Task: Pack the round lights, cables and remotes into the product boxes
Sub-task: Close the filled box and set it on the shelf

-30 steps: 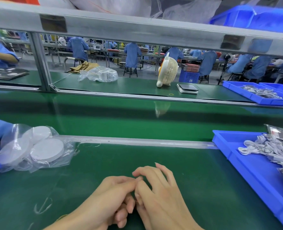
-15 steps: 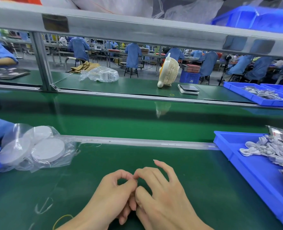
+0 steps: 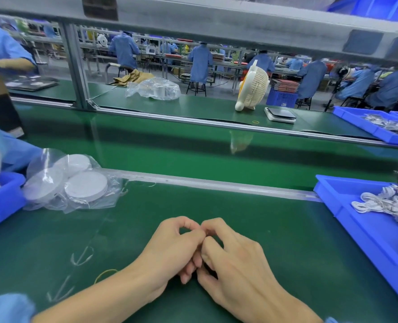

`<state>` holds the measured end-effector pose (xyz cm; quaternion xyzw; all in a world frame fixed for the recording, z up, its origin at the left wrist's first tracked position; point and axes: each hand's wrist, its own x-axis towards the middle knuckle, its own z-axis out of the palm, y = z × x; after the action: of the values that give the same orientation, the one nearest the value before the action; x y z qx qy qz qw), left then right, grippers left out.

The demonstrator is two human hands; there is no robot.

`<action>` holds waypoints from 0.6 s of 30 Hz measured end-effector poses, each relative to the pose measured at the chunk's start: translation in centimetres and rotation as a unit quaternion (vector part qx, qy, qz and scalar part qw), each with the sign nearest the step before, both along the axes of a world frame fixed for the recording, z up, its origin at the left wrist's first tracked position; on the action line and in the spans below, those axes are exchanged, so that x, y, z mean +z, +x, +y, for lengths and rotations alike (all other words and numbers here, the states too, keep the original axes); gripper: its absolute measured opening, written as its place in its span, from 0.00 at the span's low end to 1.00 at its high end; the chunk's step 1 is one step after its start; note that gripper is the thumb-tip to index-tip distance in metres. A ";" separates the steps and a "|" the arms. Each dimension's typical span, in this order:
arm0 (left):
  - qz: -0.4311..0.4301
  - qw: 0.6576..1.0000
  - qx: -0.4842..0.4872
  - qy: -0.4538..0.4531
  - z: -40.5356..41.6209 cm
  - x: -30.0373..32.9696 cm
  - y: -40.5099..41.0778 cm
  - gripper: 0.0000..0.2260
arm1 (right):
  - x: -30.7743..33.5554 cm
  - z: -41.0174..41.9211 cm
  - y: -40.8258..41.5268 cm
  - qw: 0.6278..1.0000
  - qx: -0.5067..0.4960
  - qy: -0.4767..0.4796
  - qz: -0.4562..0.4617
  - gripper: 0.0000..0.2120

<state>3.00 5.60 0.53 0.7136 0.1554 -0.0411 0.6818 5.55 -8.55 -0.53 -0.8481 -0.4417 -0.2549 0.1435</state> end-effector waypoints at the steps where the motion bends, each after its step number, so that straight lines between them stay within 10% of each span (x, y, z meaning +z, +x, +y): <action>1: 0.001 1.000 0.003 -0.005 0.0 0.0 0.0 0.07 | 0.0 0.0 0.0 1.000 -0.003 0.002 -0.002 0.17; 18: -0.023 1.000 0.012 0.001 0.3 -0.1 0.3 0.09 | 0.7 -1.2 -0.2 1.000 0.011 -0.019 -0.015 0.07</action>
<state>3.32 5.90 0.46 0.7133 0.1485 -0.0166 0.6847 5.31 -9.70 0.13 -0.8420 -0.4579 -0.2570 0.1234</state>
